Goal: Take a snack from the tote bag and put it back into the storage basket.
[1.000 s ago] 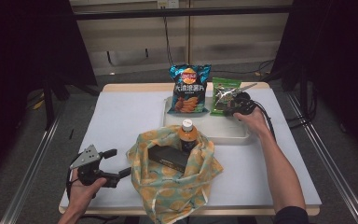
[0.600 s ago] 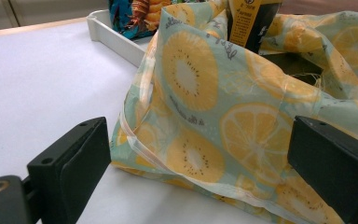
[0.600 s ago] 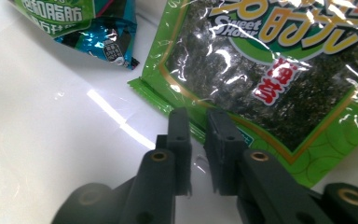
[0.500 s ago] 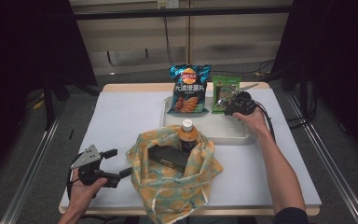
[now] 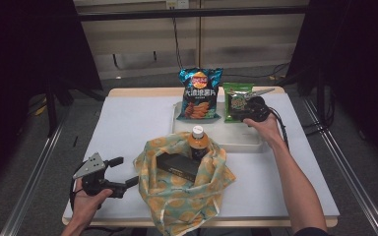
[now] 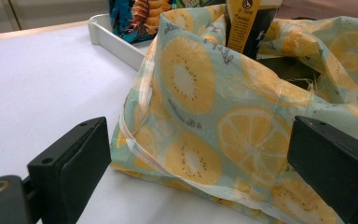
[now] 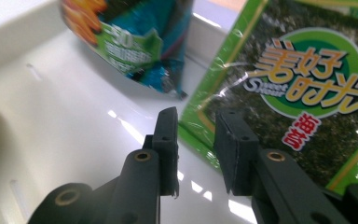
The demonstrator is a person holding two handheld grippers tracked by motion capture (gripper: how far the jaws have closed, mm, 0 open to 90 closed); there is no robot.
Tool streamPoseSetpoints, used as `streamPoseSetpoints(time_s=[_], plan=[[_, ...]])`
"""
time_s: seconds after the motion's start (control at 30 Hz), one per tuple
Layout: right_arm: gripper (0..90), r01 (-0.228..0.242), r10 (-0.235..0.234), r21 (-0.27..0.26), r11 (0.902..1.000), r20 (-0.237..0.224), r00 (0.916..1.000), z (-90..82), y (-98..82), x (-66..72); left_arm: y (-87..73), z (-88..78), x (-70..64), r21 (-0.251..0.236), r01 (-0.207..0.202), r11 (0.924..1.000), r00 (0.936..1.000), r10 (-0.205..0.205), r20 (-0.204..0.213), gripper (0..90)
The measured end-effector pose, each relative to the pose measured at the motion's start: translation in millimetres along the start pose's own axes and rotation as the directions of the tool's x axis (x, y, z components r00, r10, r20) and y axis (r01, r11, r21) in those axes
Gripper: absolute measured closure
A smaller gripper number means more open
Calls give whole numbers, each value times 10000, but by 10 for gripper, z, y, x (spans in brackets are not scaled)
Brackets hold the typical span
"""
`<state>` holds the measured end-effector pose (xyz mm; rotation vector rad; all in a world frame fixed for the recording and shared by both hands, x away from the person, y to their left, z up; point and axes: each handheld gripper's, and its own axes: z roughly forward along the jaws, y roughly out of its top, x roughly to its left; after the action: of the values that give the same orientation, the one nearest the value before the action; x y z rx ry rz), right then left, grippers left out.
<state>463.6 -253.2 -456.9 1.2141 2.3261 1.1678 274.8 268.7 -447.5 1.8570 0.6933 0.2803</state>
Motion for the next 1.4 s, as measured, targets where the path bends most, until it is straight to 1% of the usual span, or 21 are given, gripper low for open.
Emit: streamPoseSetpoints(time_s=[0.1,0.23,0.33,0.4,0.43,0.63,0.73,0.77,0.8,0.83,0.87,0.93,1.0,1.07,1.13,1.17,1.23,1.3,1.33,1.37,1.4], plan=[[678,140,-141,-356,9993,-6,9999,-98,-5,66,2,-10,22,5,-17,10000,10000,17,-50,65],[646,55,-71,-1016,9948,-152,9999,-257,-46,156,4,-11,17,10,41,10000,10000,-41,-84,72],[608,-4,-26,-1362,9907,-220,9998,-359,-116,234,22,-1,-14,-170,362,9992,9993,-362,-40,113],[607,-43,8,-1481,9890,-239,9997,-395,-145,264,30,1,-23,-120,293,9995,9995,-294,-104,122],[603,-77,-1,-1773,9841,-439,9990,-482,-207,351,47,7,-51,-145,233,9996,9997,-235,-69,131],[587,394,-514,-1770,9834,-637,9966,-675,-298,641,104,-20,-115,-275,71,9996,9999,-74,-93,151],[574,464,-622,-1839,9818,-810,9948,-756,-346,797,126,-46,-138,-386,-32,9992,9999,26,-168,187],[572,517,-689,-1878,9808,-862,9939,-780,-357,850,128,-47,-140,-491,-10,9988,10000,9,-23,192],[565,545,-727,-1956,9792,-873,9935,-807,-369,903,136,-55,-149,-474,-41,9989,9999,35,-135,198],[565,545,-727,-1956,9792,-873,9935,-807,-369,903,136,-55,-149,-474,-41,9989,9999,35,-135,198],[558,501,-728,-2020,9781,-1064,9917,-830,-377,951,146,-56,-150,-504,-142,9986,9999,137,-97,198],[539,705,-947,-2066,9759,-1098,9894,-881,-398,1065,165,-57,-157,-530,-145,9985,9998,139,-115,218],[539,483,-831,-2186,9746,-1526,9848,-921,-429,1137,179,-58,-156,-601,-171,9980,9998,164,-122,231],[544,554,-919,-1919,9799,-1867,9781,-935,-466,1238,180,-85,-148,-506,-221,9985,9992,204,-336,271],[544,443,-861,-1958,9796,-2100,9739,-937,-510,1309,184,-102,-142,-561,-165,9983,9997,153,-214,302],[544,564,-966,-1912,9799,-2082,9733,-939,-523,1352,193,-104,-146,-604,-155,9981,9997,143,-208,325],[540,512,-977,-2110,9761,-2163,9714,-964,-533,1439,219,-108,-157,-554,-250,9982,9996,244,-106,352],[525,733,-1303,-2505,9653,-2192,9670,-1004,-525,1551,235,-91,-170,-649,-323,9974,9992,337,198,407],[517,820,-1423,-2597,9622,-2228,9644,-1013,-523,1586,243,-77,-179,-581,-303,9978,9994,313,155,407],[517,820,-1423,-2597,9622,-2228,9644,-1013,-523,1586,243,-77,-179,-581,-303,9978,9994,313,155,407],[513,821,-1458,-2604,9620,-2360,9607,-1013,-517,1635,249,-51,-178,-545,-353,9979,9992,364,185,407]])
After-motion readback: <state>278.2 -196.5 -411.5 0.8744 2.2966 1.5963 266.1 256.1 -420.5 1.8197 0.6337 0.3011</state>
